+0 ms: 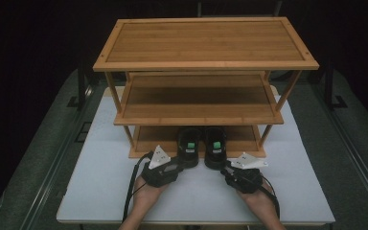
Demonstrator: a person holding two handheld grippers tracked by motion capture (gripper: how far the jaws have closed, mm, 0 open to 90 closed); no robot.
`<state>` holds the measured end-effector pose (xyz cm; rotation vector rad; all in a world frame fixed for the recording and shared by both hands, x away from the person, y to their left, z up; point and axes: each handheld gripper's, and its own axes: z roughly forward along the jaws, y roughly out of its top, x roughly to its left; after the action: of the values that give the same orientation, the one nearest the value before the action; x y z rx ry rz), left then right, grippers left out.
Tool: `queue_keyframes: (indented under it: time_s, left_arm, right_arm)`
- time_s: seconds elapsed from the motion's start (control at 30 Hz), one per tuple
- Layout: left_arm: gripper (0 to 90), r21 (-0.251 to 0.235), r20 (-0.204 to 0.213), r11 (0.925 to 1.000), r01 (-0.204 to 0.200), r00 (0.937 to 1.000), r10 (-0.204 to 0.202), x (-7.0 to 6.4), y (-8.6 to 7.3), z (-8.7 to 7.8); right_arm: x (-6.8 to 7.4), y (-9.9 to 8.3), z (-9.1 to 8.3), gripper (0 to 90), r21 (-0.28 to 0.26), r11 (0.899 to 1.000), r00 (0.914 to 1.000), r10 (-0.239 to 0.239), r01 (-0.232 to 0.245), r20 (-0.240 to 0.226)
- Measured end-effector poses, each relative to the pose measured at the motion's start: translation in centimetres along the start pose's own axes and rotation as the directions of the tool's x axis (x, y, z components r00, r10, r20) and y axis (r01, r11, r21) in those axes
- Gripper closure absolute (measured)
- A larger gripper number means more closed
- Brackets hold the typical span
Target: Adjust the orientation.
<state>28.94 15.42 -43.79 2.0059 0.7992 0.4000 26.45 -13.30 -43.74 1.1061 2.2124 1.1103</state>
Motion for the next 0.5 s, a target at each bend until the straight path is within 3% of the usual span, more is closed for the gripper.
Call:
queue_keyframes:
  time_s: [0.5]
  left_arm:
    - [63.9, -0.014, -0.015, 0.9999, 0.005, 0.9999, -0.005, 0.1, 0.3, 0.6]
  right_arm:
    - [1.1, 0.5, 0.9, 75.0, -0.026, 1.0, 0.9997, -0.017, 0.018, 0.016]
